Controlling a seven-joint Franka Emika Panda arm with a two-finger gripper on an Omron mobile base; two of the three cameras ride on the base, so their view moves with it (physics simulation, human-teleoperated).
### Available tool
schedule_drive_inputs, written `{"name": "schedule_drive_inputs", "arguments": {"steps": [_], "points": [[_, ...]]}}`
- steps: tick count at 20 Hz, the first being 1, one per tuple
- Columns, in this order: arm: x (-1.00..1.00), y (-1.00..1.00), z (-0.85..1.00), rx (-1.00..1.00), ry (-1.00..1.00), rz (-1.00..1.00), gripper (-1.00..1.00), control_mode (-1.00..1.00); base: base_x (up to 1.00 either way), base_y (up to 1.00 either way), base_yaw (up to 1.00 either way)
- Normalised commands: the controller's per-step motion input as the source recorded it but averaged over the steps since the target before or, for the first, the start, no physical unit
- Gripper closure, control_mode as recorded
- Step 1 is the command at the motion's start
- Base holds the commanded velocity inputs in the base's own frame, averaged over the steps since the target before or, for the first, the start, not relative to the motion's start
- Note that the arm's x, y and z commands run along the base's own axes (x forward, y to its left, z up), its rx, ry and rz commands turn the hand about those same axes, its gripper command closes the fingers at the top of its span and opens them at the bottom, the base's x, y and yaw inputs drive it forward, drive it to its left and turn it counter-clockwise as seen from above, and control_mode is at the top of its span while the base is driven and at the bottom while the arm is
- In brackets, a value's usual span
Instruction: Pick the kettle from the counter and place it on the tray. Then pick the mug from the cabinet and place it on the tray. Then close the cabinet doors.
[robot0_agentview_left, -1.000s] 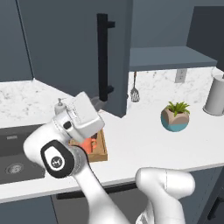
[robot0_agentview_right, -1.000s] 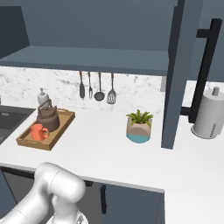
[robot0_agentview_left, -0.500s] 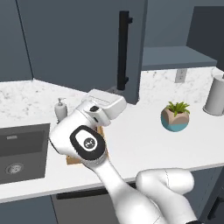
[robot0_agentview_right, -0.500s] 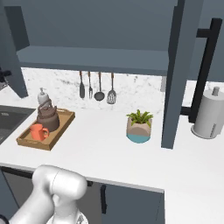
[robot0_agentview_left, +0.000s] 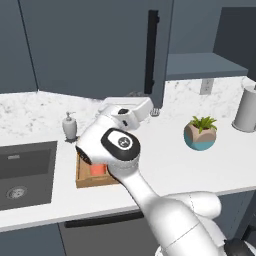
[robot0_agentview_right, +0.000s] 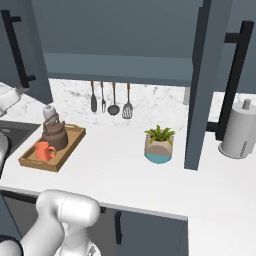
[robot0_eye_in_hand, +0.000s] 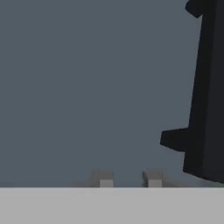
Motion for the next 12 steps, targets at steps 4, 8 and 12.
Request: {"name": "schedule_drive_inputs", "arguments": {"steps": [4,8,12], "points": [[0.84,0.13,0.00,0.05,0.00,0.22,1.00,-1.00,0.00,0.00,0.00],[0.89,0.20,-0.05,0.06,0.00,0.30,1.00,-1.00,0.00,0.00,0.00],[0.55,0.02,0.18,0.08,0.00,0.25,1.00,-1.00,0.00,0.00,0.00]]}}
